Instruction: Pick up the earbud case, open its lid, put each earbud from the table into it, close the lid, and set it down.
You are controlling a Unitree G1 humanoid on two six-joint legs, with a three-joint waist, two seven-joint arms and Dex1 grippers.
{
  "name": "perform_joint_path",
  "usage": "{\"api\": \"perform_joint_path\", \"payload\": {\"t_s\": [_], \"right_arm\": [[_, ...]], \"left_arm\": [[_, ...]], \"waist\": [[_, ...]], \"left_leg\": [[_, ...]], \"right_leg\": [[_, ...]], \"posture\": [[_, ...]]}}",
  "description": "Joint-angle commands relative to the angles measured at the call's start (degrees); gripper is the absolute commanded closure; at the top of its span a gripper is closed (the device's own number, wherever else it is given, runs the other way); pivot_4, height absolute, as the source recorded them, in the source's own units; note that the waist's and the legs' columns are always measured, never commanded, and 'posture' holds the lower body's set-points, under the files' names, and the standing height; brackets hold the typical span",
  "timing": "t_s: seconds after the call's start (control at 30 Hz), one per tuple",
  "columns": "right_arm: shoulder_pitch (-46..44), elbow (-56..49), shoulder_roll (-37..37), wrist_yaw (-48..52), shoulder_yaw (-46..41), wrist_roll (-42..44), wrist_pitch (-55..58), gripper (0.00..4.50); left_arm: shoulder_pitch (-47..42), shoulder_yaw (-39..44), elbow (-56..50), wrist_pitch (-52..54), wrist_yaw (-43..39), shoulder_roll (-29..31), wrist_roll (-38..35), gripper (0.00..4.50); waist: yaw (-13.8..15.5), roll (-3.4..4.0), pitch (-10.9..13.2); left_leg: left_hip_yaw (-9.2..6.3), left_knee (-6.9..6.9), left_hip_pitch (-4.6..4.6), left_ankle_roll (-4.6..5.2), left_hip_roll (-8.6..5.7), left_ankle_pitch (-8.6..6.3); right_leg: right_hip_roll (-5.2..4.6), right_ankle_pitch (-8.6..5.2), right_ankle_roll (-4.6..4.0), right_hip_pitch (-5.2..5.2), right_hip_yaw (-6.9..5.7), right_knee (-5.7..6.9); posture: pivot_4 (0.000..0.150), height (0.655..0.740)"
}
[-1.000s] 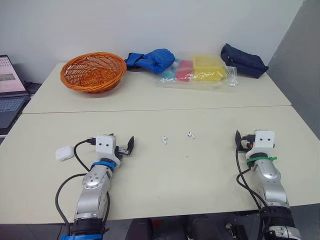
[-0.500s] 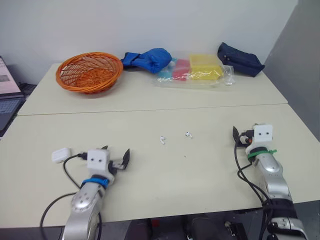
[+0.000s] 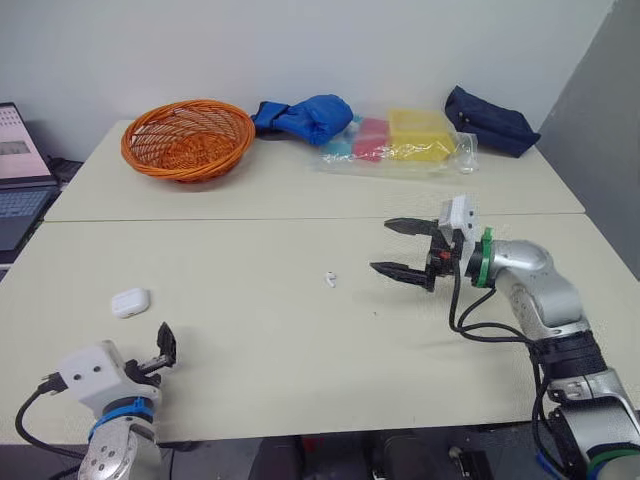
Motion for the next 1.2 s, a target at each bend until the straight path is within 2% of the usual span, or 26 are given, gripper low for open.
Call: {"api": "perform_joint_path", "payload": {"t_s": [0.03,0.13,0.4,0.77,1.2], "right_arm": [[-2.2,-5.8,-1.0,3.6,1.5,3.0,4.2,0.0],[-3.8,-6.0,0.6,2.4,2.3,2.0,4.1,0.0],[-4.7,-9.2,1.1,0.7,1.1,3.4,6.5,0.0],[-3.9,-10.1,-0.1,1.5,0.2,5.1,7.0,0.0],[-8.3,-11.6,1.1,-0.3,-0.6,8.4,10.1,0.0]], "left_arm": [[-2.0,3.6,2.9,-1.0,-1.0,2.1,-2.2,0.02],[-6.1,3.3,8.9,0.8,-4.5,4.8,-4.7,0.02],[-8.1,4.4,14.8,-1.0,-3.9,6.8,-3.3,0.02],[-11.0,5.4,21.3,-2.8,-2.8,10.4,-2.0,0.02],[-15.7,4.3,27.3,-3.9,-5.6,13.4,-1.6,0.02]], "waist": [[0.0,0.0,0.0],[0.0,0.0,0.0],[0.0,-0.03,0.0],[-0.1,-0.02,0.0],[0.0,-0.01,0.0]], "left_leg": [[0.0,0.0,0.01,0.0,0.01,0.0],[0.01,0.0,0.02,-0.01,0.01,0.0],[0.04,-0.02,0.02,-0.01,0.07,0.0],[0.05,-0.01,0.11,-0.01,0.06,0.0],[0.05,-0.02,0.1,-0.01,0.09,0.0]], "right_leg": [[0.0,0.0,0.0,0.0,-0.01,0.0],[0.0,0.0,-0.01,0.0,-0.03,0.02],[-0.11,0.04,0.04,-0.02,-0.02,0.06],[-0.18,0.03,-0.08,-0.02,-0.07,0.19],[-0.17,0.06,-0.11,-0.01,-0.13,0.26]], "posture": [[0.15,0.74],[0.15,0.74],[0.15,0.74],[0.15,0.74],[0.15,0.74]]}}
